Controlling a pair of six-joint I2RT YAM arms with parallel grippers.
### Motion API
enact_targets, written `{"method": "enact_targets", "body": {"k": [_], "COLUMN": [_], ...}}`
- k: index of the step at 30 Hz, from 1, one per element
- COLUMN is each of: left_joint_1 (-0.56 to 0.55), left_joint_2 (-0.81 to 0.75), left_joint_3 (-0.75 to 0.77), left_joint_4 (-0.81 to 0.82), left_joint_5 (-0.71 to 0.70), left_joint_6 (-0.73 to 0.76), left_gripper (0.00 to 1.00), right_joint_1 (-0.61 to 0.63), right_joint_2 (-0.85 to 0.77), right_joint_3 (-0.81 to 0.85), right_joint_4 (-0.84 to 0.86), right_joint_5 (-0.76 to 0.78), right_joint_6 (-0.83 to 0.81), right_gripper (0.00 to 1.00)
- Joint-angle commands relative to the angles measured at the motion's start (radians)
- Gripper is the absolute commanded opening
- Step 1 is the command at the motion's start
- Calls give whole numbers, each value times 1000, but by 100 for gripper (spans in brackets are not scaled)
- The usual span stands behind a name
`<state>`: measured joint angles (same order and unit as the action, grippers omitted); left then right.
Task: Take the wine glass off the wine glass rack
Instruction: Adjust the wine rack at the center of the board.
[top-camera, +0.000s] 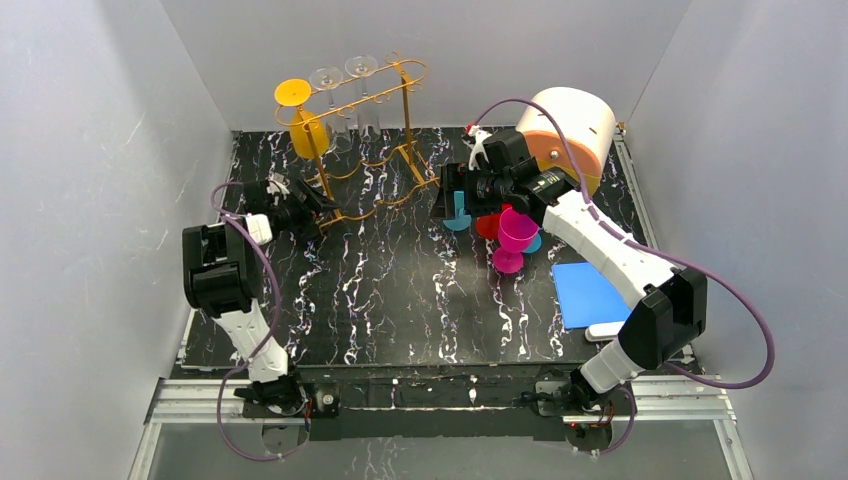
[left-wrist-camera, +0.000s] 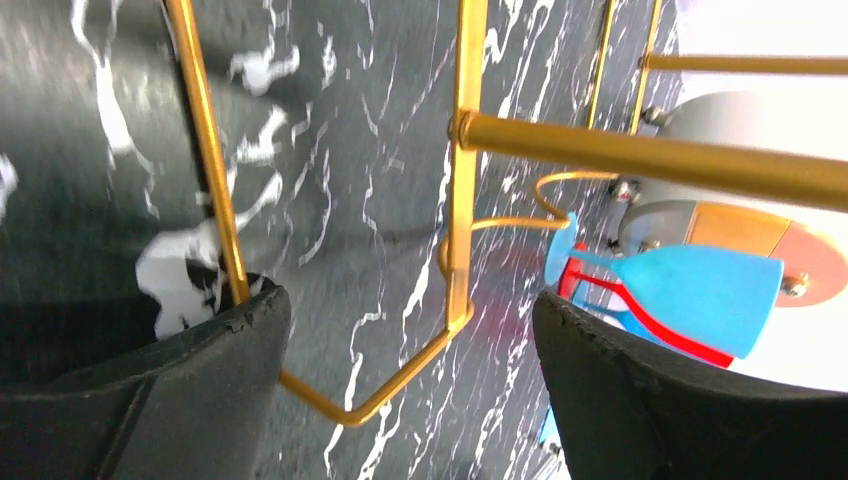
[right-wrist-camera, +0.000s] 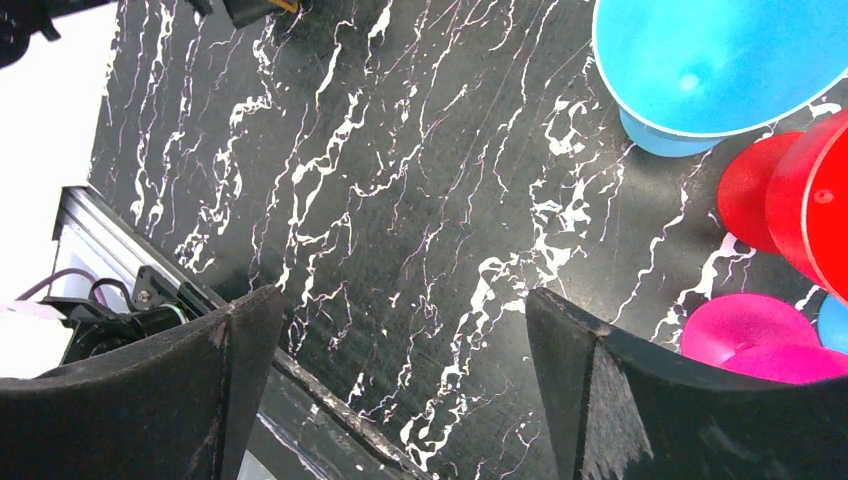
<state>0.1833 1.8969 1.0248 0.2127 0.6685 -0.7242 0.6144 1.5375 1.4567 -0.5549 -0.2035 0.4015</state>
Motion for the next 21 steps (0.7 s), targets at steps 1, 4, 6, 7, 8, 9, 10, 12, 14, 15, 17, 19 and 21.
{"method": "enact_targets", "body": {"k": [1,4,6,7,8,9,10,12,14,15,17,19,21], "left_joint_1": [-26,-44,-57,-63,-71,-78,-87,-100,-114,-120,-139,-162,-185], "left_joint_2": [-109,-153,-178,-189,-198,-202,-206,-221,-249,-267,-297,-321,-342], "left_joint_3": [-96,-158,-202,-220,-239,-252,-266,-290,-324,-340,-374,-399,-416], "left_joint_4": [-50,-24,9,24,43,56,60,56,70,74,95,118,131], "left_joint_5": [-10,-14,-15,-21,-25,-22,-17,-25,-38,-49,-62,-71,-82], "left_joint_6": [34,17,1,-10,-20,-28,-30,-32,-45,-54,-77,-102,-119], "left_gripper": [88,87,87,87,87,86,86,86,86,86,86,85,85], "right_joint_1": [-6,-6,-6,-6,-5,-6,-6,-5,-5,-7,-5,-6,-6], "right_joint_2": [-42,-44,-43,-43,-44,-45,-46,-51,-58,-62,-68,-72,-73], "right_joint_3": [-8,-8,-8,-7,-7,-8,-8,-8,-13,-16,-22,-24,-24], "right_joint_4": [6,7,10,10,10,10,9,6,7,9,13,16,16], "right_joint_5": [3,-3,-6,-9,-13,-15,-16,-17,-15,-12,-9,-9,-9], "right_joint_6": [15,22,28,30,32,35,36,38,41,43,46,48,49], "right_gripper": [99,99,99,99,99,99,99,99,99,99,99,99,99]}}
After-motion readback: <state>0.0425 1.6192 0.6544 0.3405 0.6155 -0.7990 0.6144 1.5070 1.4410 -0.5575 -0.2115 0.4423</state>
